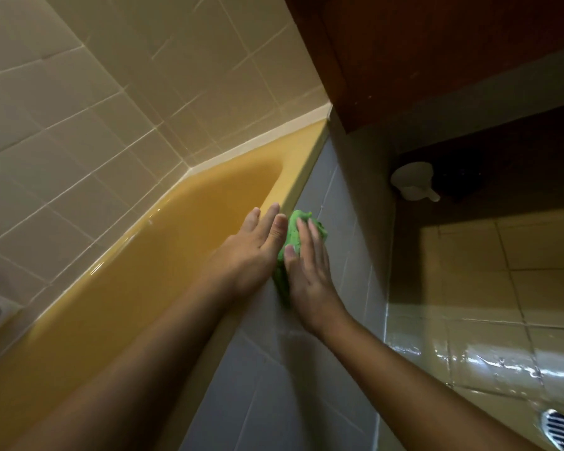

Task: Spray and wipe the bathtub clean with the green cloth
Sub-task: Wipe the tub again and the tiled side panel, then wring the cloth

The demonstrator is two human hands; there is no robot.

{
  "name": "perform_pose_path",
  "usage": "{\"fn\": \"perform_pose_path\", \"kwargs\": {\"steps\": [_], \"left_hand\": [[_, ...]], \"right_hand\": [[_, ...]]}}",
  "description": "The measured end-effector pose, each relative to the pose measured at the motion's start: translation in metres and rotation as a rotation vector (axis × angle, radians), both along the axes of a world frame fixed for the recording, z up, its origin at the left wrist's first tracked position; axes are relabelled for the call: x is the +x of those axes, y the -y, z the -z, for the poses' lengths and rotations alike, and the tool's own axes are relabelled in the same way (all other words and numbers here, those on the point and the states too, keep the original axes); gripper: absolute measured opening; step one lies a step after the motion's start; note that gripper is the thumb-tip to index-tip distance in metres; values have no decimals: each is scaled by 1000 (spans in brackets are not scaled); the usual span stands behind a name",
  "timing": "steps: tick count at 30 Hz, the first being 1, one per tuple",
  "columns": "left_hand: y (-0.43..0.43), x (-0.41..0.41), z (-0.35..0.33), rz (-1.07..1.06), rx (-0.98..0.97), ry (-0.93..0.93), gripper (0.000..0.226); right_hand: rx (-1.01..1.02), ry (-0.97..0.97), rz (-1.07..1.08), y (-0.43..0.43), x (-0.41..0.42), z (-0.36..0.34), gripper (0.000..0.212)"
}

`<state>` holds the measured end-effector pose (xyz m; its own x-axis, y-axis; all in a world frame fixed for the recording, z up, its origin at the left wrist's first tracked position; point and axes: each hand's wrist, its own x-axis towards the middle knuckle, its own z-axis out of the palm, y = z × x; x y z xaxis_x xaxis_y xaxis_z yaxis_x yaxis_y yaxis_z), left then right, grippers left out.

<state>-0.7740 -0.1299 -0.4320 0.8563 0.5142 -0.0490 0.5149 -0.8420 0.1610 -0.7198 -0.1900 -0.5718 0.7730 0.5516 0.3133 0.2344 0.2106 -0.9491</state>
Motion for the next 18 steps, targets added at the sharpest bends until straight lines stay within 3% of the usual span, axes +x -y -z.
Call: {"fn": "perform_pose_path", "kwargs": {"steps": [5, 10, 18], "left_hand": [[-5, 14, -3, 9, -25, 8, 109], [-13, 32, -6, 23, -73, 15, 88], [-32, 75, -8, 51, -94, -9, 89]], "right_hand": [[48, 136, -69, 4, 18, -8, 58], [42, 187, 11, -7, 36, -6, 64], [-18, -118, 70, -34, 96, 31, 62]]}}
